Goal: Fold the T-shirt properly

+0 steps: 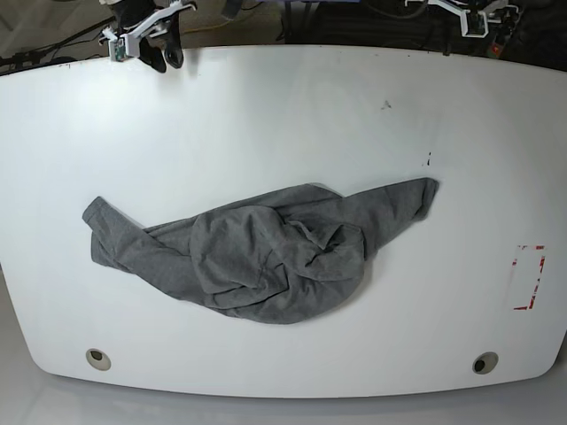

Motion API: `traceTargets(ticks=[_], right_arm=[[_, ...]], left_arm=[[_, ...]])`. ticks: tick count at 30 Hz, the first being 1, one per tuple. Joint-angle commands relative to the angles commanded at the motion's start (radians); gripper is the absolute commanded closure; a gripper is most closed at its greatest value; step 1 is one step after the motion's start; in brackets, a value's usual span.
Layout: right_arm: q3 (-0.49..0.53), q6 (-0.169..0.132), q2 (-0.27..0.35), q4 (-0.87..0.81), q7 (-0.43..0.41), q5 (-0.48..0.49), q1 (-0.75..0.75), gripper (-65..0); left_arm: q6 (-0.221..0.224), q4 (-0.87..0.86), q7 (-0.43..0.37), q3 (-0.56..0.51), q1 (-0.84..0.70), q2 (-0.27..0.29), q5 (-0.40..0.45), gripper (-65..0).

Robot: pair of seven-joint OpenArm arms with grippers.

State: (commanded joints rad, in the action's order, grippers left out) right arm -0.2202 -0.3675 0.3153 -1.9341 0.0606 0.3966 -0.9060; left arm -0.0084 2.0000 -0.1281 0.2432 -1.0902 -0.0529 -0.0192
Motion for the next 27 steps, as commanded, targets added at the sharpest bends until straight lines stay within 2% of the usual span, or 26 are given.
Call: traceTargets(ticks=[7, 8, 10, 11, 13, 16, 17, 20, 22, 24, 27], right_arm=[[-0.002, -0.005, 0.003, -0.009, 0.141, -0.008, 0.170, -17.4], [-0.002, -0.005, 0.003, -0.011, 0.163, -0.008, 0.195, -17.4], [0.000, -0.005, 0.006, -0.011, 0.212, -0.008, 0.249, -17.6], [0.003, -0.006, 0.008, -0.011, 0.239, -0.008, 0.281, -20.0], [0.003, -0.006, 0.008, -0.011, 0.270, -0.008, 0.318, -26.6], [0.005, -0.011, 0.008, -0.006, 0.302, -0.009, 0.385, -37.4], [0.006, -0.021, 0.008, -0.006, 0.315, -0.009, 0.407, -38.8], [0.015, -0.101, 0.008, -0.005, 0.393, -0.009, 0.499, -39.8], [0.040, -0.144, 0.008, -0.003, 0.448, -0.020, 0.571, -40.0], [0.072, -0.178, 0.005, 0.011, 0.488, -0.078, 0.640, -40.1], [0.132, -0.227, 0.002, 0.049, 0.494, -0.158, 0.721, -40.1]], left_arm=[[0.000, -0.005, 0.005, -0.002, 0.103, -0.028, -0.002, -25.7], [0.000, -0.005, 0.025, -0.002, 0.112, -0.028, -0.002, -27.1], [0.000, -0.003, 0.075, -0.002, 0.140, -0.028, -0.002, -34.2], [0.000, -0.002, 0.101, 0.002, 0.155, -0.028, -0.002, -39.3], [0.000, -0.002, 0.121, 0.005, 0.163, -0.028, -0.002, -43.8], [0.000, -0.002, 0.130, 0.005, 0.166, -0.028, -0.002, -45.1], [0.000, -0.002, 0.132, 0.005, 0.166, -0.028, 0.000, -45.1], [0.000, -0.002, 0.132, 0.006, 0.163, -0.023, 0.000, -45.1], [0.000, -0.003, 0.132, 0.006, 0.164, -0.020, 0.002, -45.1], [0.000, -0.003, 0.132, 0.006, 0.164, -0.020, 0.002, -45.1], [0.000, -0.003, 0.132, 0.006, 0.164, -0.020, 0.002, -45.1]])
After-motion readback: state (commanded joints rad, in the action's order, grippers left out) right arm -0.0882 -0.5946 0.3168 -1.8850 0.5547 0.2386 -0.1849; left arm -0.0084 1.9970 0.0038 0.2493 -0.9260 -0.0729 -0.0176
